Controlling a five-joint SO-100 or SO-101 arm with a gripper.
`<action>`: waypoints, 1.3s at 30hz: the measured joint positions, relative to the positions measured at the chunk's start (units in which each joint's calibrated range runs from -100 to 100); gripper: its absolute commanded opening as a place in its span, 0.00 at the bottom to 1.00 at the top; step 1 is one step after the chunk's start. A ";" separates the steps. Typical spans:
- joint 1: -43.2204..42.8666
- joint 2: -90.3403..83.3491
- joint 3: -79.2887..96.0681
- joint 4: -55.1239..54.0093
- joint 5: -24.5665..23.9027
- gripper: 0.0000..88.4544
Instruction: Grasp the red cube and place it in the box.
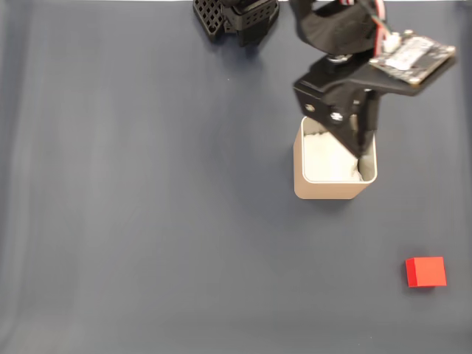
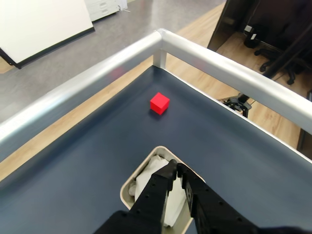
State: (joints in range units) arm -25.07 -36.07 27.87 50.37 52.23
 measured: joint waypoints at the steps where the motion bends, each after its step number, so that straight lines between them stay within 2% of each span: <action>1: -0.53 0.98 -1.00 0.00 0.00 0.00; 13: -2.86 10.97 -10.11 0.00 -0.49 0.00; 24: 0.30 19.71 -15.66 -0.81 -1.86 0.18; 39: 1.50 27.91 -20.40 -5.36 -4.20 0.31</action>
State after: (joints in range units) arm -23.56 -8.16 7.47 45.00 48.03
